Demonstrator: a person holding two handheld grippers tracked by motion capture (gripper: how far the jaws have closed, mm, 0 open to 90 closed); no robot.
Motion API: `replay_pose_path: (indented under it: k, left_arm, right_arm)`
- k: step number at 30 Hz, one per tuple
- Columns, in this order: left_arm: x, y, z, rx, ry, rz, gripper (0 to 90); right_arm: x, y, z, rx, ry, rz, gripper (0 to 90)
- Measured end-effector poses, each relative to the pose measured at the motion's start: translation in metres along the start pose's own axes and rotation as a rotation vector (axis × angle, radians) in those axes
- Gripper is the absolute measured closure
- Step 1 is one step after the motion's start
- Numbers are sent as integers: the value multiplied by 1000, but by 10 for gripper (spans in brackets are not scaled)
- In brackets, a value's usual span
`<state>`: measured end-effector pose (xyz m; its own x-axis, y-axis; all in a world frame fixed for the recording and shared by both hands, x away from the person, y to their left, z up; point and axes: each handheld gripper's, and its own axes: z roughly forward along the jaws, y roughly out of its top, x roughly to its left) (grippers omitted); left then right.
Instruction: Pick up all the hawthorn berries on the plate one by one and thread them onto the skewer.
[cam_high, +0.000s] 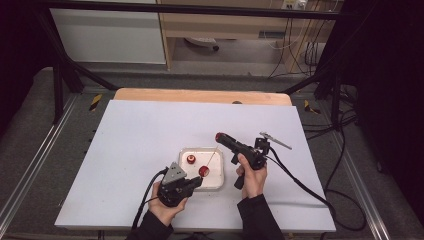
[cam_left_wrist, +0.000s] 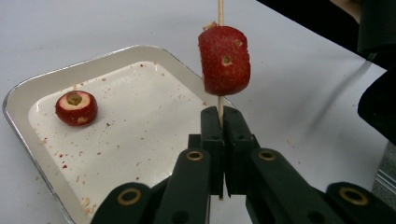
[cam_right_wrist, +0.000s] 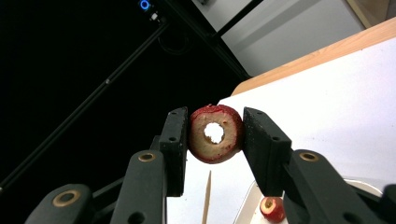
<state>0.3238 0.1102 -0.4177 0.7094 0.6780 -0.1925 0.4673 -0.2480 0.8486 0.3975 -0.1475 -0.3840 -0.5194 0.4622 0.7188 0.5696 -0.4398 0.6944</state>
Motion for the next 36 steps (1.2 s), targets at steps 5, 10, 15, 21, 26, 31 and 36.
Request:
replay_pose_path:
  k: [5,10,15,21,26,31,36]
  left_arm:
    - [1,1,2,-15,6,-21,879]
    - [0,1,3,-28,11,-25,880]
    - [-1,1,6,-31,11,-33,880]
    - [-3,0,7,-31,7,-29,879]
    - [0,-5,1,-6,9,-13,882]
    - [6,-7,-5,-7,18,-13,882]
    - [4,-3,-7,-5,6,-9,882]
  right_arm:
    - [0,-2,1,-12,11,5,621]
    - [0,-3,2,-14,22,12,621]
    - [1,-4,1,-10,26,19,622]
    - [0,-5,1,-6,25,4,623]
    - [0,-3,0,-15,13,-22,624]
    - [0,0,-1,5,8,-46,624]
    - [-2,-2,0,29,-2,-84,624]
